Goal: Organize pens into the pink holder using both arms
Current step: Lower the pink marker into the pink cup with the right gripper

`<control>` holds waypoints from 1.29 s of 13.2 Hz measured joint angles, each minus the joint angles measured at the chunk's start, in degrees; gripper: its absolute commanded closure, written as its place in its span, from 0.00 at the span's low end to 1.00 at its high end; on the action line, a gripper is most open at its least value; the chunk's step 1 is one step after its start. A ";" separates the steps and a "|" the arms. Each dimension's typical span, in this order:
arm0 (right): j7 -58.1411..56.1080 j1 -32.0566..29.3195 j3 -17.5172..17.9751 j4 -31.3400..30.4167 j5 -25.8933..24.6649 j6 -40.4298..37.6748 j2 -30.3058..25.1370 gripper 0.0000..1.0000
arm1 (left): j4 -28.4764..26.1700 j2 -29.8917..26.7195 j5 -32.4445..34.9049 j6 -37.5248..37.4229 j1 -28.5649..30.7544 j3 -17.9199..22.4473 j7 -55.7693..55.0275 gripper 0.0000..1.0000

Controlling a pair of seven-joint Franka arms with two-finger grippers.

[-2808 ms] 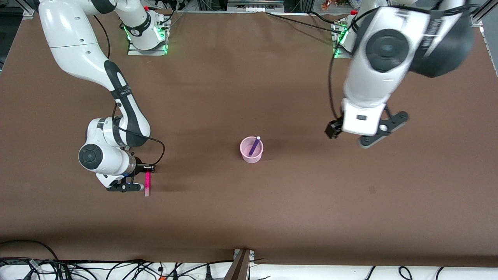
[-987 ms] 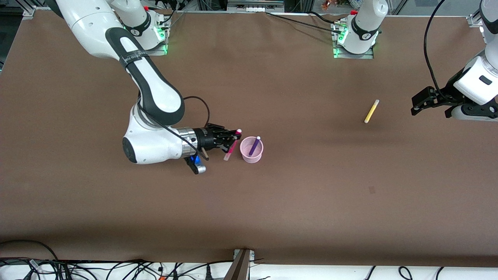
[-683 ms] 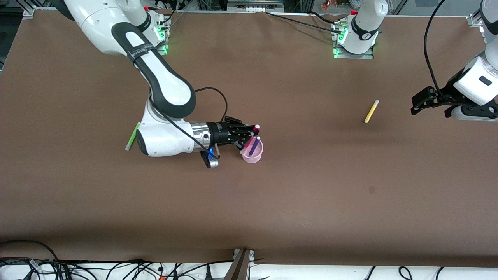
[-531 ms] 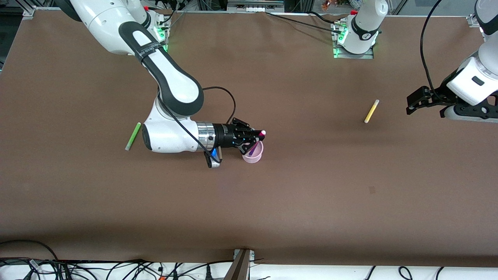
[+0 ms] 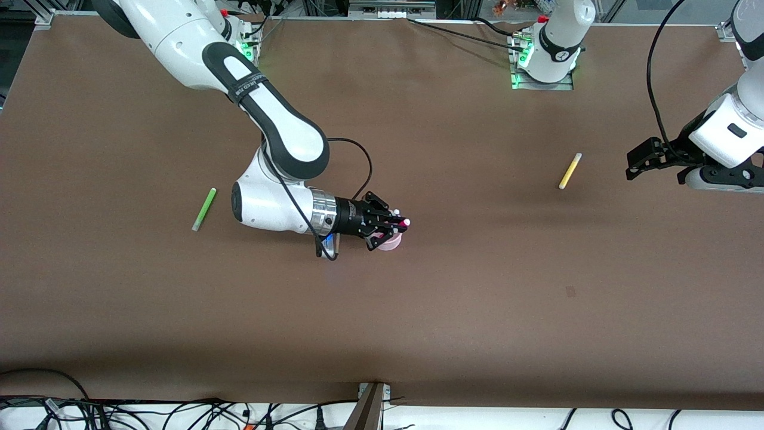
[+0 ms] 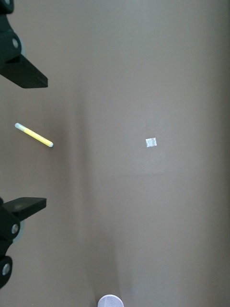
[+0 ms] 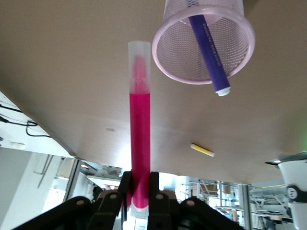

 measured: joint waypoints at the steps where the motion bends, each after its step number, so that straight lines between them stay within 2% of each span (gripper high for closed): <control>1: 1.01 0.26 0.00 -0.09 0.02 1.47 0.08 1.00 | 0.16 0.25 0.00 0.00 -0.12 0.00 0.00 0.00; 6: 3.94 3.99 0.03 -1.56 0.08 9.92 1.80 1.00 | 0.80 0.73 0.00 -0.24 -0.42 0.00 0.14 0.00; 17: 11.02 3.93 -0.81 -3.62 0.07 10.15 0.91 1.00 | 0.92 1.68 0.00 -0.39 -0.48 0.35 1.46 0.00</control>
